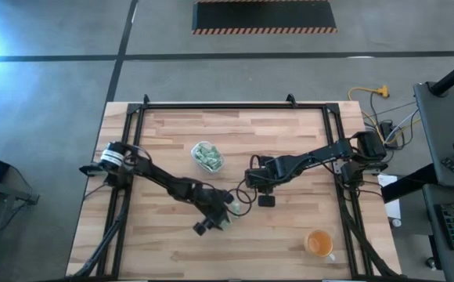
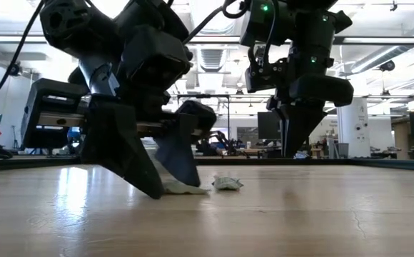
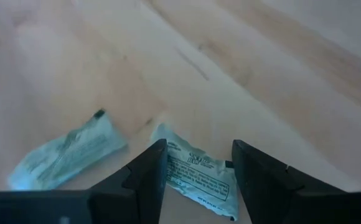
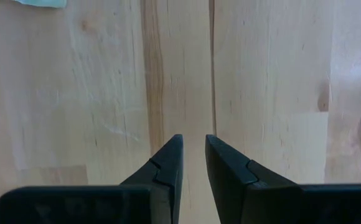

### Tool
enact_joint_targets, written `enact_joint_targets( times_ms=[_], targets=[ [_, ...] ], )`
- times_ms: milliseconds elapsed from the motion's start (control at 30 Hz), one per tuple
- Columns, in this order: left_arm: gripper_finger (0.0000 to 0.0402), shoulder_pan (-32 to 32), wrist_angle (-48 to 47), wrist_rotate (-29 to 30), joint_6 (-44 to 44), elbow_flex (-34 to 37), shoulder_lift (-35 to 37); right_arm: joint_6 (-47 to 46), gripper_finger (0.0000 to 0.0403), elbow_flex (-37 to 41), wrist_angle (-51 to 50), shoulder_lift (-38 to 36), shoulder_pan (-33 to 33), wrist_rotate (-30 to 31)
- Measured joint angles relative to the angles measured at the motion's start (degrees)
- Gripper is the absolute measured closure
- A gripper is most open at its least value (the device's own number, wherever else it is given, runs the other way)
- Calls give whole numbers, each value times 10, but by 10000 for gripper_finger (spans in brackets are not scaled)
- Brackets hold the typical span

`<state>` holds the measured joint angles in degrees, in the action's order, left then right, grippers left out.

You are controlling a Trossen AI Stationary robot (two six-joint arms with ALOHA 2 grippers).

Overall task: Pick and place Stevia / Truvia into bins
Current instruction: Put the stevia packet into the transparent bin

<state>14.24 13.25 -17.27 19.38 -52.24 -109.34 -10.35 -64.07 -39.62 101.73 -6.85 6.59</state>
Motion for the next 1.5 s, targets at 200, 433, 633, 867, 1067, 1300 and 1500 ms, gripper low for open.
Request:
enact_joint_targets(
  times_ms=[200,433,633,867,1067,1300,1500],
  targets=[
    [238,0,-60,41,-10,2,34,0,343,1,2,0,0,0],
    [238,0,-112,106,-12,9,62,2,347,1,9,0,0,0],
    [238,0,-108,113,-13,16,65,4,348,1,11,0,0,0],
    [238,0,-109,113,-13,17,65,5,349,1,11,0,0,0],
    [242,0,-111,113,-13,18,65,5,349,1,12,0,0,0],
    [304,1,-114,107,-12,18,65,5,349,1,12,0,0,0],
    [360,1,-124,106,-10,17,65,5,349,1,12,0,0,0]
  ],
)
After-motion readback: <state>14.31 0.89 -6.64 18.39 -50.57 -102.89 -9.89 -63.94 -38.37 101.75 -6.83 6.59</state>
